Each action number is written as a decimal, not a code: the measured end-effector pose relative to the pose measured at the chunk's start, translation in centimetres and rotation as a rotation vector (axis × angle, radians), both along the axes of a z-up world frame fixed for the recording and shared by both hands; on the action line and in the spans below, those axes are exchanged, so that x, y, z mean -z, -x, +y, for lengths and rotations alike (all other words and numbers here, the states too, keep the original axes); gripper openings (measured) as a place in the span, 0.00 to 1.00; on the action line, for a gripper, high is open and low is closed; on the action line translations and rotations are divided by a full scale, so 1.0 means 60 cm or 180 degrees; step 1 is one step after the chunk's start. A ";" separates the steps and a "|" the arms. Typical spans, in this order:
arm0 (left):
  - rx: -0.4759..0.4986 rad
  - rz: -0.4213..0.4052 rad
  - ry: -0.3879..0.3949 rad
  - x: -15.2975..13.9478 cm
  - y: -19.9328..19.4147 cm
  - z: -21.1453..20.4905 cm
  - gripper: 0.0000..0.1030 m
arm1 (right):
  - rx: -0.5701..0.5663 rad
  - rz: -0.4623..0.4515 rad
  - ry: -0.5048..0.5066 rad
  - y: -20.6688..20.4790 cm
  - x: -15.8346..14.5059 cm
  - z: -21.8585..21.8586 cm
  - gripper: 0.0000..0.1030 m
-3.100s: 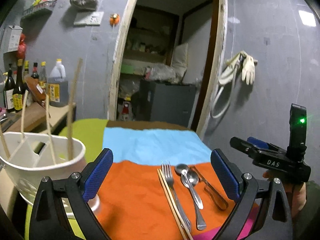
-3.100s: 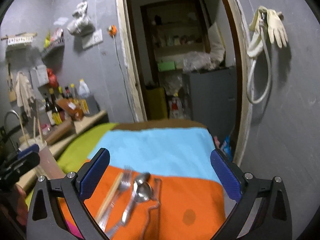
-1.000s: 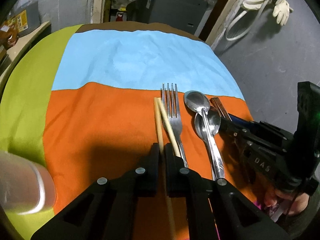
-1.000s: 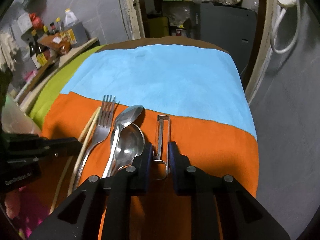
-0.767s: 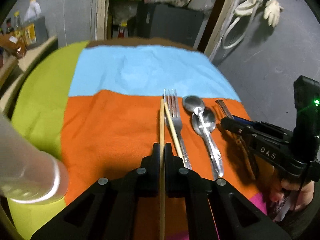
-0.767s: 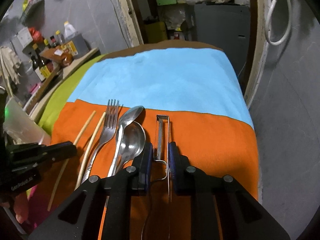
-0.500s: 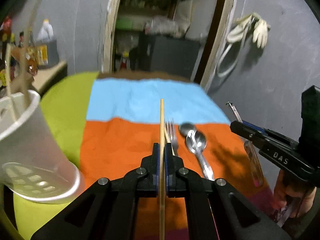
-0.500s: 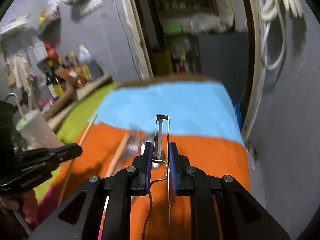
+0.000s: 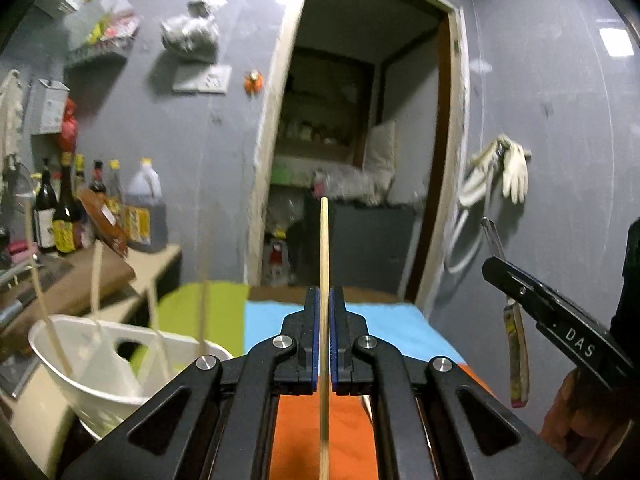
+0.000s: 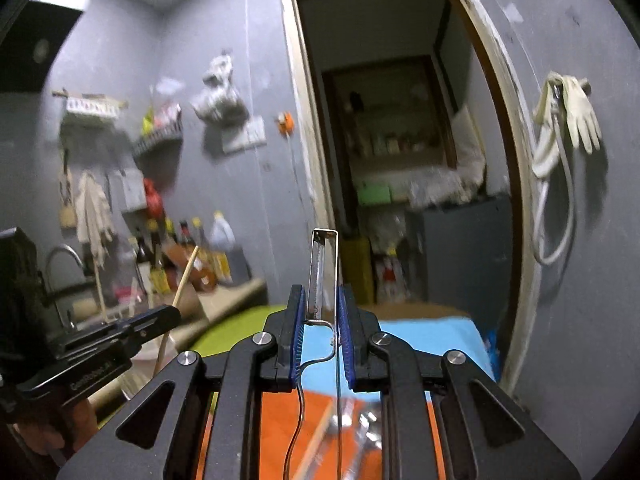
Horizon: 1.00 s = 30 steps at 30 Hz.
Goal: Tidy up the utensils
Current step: 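Close the right tool on the metal peeler while the left tool closes on a wooden chopstick, then carry the peeler and chopstick to the white caddy and open both tools over it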
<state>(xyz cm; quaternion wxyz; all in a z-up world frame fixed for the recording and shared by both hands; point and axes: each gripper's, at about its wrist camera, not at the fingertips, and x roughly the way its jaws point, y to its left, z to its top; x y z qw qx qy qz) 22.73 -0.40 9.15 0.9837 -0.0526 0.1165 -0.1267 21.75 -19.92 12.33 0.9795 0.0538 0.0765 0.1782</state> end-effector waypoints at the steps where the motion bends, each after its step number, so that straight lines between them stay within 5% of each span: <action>1: -0.0032 -0.0040 0.0005 -0.007 0.006 0.010 0.02 | -0.0010 -0.0046 -0.0011 0.000 -0.005 0.006 0.14; 20: -0.0782 -0.0402 0.0345 -0.062 0.017 0.260 0.02 | -0.0493 -0.0390 -0.0542 -0.030 -0.054 0.200 0.14; 30: -0.1144 -0.0455 0.0624 -0.037 -0.018 0.334 0.02 | -0.0592 -0.0457 -0.0560 -0.053 -0.015 0.272 0.14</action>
